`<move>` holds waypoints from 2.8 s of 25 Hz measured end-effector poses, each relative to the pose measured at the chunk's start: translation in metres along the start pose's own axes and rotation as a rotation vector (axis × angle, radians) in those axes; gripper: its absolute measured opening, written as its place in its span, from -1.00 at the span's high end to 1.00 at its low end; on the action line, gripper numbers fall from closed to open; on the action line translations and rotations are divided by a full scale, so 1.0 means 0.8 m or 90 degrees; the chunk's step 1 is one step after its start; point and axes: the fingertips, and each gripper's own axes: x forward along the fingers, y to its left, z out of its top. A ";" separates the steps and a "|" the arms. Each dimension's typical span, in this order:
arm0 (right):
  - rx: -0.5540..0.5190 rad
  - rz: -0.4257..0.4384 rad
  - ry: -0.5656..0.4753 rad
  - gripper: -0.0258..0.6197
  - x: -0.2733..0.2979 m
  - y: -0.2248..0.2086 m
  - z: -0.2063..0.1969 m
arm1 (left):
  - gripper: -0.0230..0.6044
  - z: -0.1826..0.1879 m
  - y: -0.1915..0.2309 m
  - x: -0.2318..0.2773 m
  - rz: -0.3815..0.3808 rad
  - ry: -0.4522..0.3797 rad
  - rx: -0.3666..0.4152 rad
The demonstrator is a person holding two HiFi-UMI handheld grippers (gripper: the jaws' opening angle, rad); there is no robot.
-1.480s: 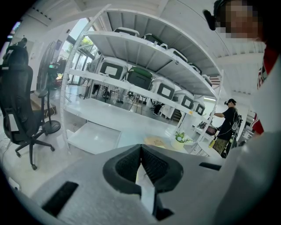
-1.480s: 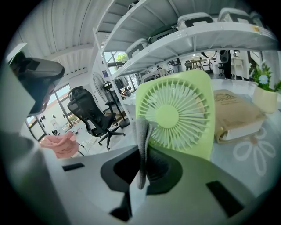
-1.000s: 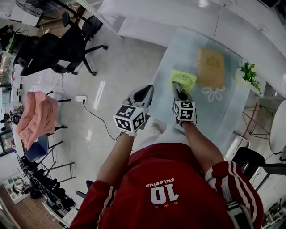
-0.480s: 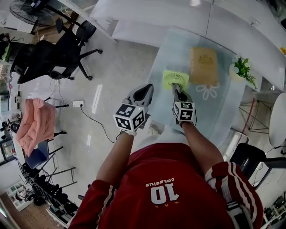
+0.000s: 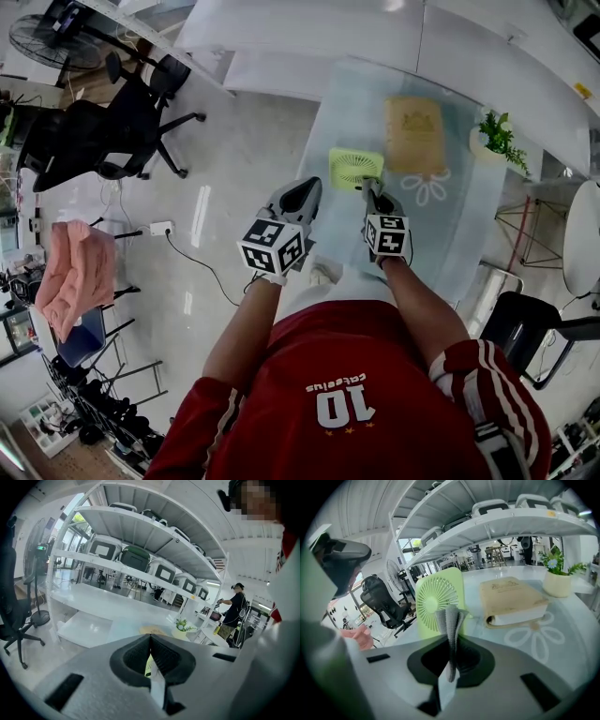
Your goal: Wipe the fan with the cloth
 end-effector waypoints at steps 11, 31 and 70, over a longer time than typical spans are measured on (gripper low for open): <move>0.008 -0.030 -0.002 0.88 -0.016 -0.036 -0.001 | 0.93 0.000 -0.019 0.023 -0.023 0.005 0.001; 0.021 -0.077 -0.032 0.88 -0.074 -0.101 0.032 | 0.93 0.038 -0.039 0.022 -0.069 -0.029 0.000; -0.084 -0.102 -0.419 0.86 -0.558 0.199 0.229 | 0.93 0.218 -0.221 -0.368 -0.294 -0.287 0.214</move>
